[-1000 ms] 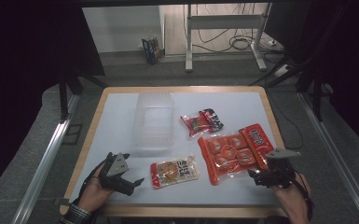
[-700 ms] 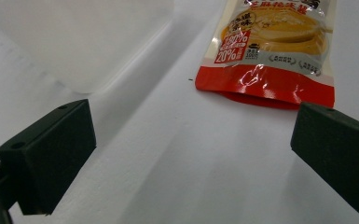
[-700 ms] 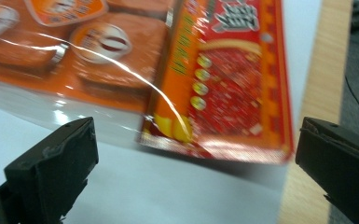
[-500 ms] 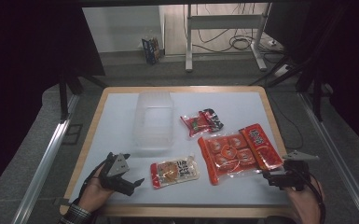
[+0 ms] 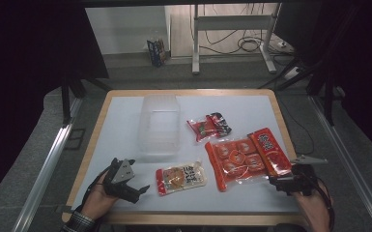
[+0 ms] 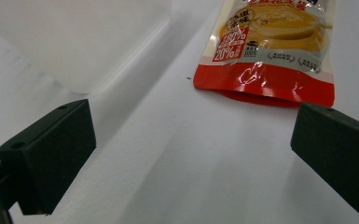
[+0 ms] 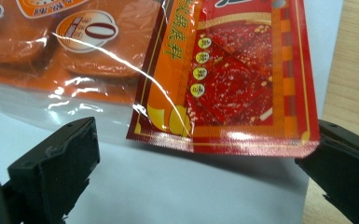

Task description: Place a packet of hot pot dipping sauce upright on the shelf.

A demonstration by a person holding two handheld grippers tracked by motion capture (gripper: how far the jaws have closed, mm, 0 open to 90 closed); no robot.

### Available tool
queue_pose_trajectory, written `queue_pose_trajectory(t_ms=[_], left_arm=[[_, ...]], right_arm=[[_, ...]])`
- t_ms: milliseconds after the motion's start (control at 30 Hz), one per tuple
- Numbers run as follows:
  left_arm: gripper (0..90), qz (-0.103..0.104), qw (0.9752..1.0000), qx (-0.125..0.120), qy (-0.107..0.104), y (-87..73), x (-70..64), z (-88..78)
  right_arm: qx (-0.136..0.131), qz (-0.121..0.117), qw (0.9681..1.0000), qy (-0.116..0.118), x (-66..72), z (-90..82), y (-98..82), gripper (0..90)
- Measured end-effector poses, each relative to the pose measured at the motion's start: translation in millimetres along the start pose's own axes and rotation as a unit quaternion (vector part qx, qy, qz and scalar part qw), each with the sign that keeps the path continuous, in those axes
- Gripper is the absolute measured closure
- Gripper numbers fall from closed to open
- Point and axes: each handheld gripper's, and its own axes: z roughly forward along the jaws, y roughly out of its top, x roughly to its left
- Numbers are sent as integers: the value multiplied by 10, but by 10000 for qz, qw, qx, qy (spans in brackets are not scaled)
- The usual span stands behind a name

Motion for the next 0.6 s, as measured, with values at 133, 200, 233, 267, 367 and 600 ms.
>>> queue_pose_trajectory(t_ms=[133,200,233,267,367,600], left_arm=[[0,4,10000,5,11,-1,-1,3],[0,4,10000,5,13,-1,-1,3],[0,5,10000,6,15,-1,0,4],[0,5,10000,6,15,-1,0,4],[0,14,10000,14,9,-2,-1,6],[0,46,10000,49,16,-1,0,7]], right_arm=[[-66,19,9999,133,14,61,45,9],[-60,-11,9999,139,23,75,59,11],[-102,-8,9998,172,40,99,97,23],[-123,-15,9997,203,43,106,111,27],[-87,-99,9997,227,67,136,168,57],[92,-11,9999,126,49,157,302,308]])
